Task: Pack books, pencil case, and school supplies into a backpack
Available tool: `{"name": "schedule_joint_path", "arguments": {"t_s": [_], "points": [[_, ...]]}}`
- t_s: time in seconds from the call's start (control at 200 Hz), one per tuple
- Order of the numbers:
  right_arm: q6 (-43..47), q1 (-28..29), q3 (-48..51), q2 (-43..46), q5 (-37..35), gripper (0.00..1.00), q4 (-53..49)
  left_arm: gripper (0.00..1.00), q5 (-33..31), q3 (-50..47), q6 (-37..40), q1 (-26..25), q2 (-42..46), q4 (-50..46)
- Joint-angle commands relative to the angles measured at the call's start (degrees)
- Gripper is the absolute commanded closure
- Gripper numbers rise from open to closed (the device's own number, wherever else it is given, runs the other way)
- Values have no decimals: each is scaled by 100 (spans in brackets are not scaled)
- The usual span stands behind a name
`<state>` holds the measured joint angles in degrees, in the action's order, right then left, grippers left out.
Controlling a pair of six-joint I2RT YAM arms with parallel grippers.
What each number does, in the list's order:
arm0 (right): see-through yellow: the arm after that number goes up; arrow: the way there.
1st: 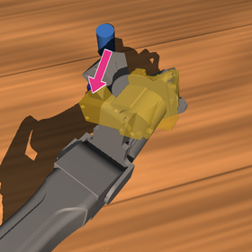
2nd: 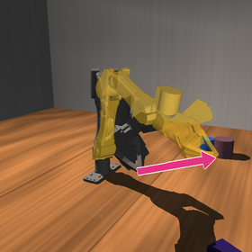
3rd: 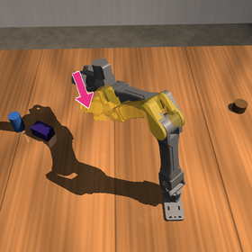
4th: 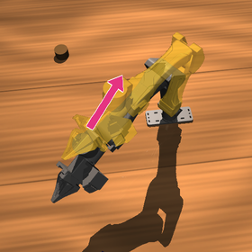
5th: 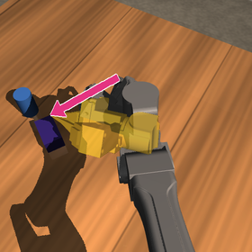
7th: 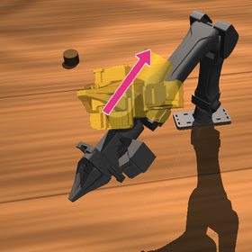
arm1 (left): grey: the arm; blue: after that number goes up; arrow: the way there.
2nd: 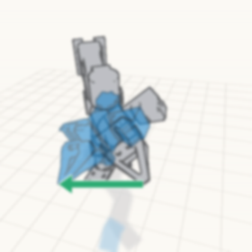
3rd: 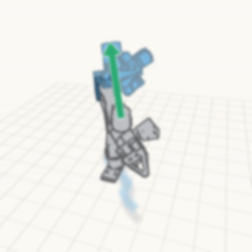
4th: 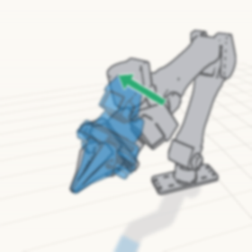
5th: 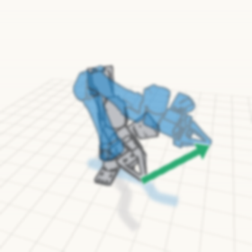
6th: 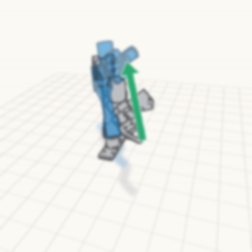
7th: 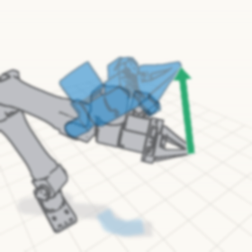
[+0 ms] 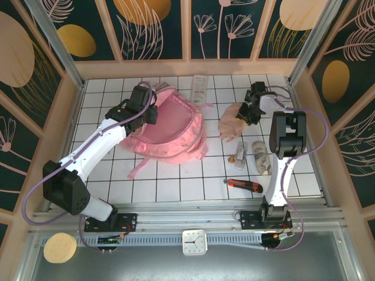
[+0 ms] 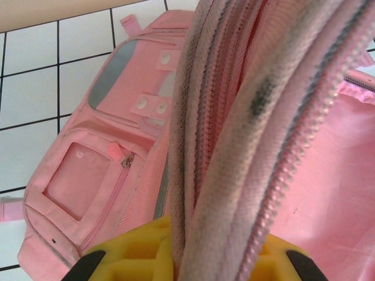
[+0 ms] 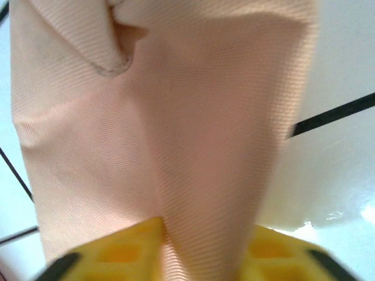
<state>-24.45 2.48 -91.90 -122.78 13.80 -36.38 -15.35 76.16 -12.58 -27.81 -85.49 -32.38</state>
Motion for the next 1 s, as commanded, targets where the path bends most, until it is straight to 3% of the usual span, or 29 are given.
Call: {"name": "schedule_joint_path", "arguments": {"t_s": [0.0,0.075,0.545,0.696,0.846,0.996], "points": [[-7,8,-100,34,79,88,249,100,67,101,-227,55,138,-310],[-8,2,-173,165,226,100,255,100,115,85,-234,56,138,-310],[-291,195,-558,1781,2008,100,93,100,589,-93,-289,57,256,66],[-191,739,-1017,1531,2948,100,-561,100,710,-127,-259,56,300,167],[-67,1601,-1807,956,2970,100,-1264,100,806,-198,-206,57,456,352],[-442,2084,-2133,387,2979,100,-1442,100,794,-224,-201,52,598,501]]}}
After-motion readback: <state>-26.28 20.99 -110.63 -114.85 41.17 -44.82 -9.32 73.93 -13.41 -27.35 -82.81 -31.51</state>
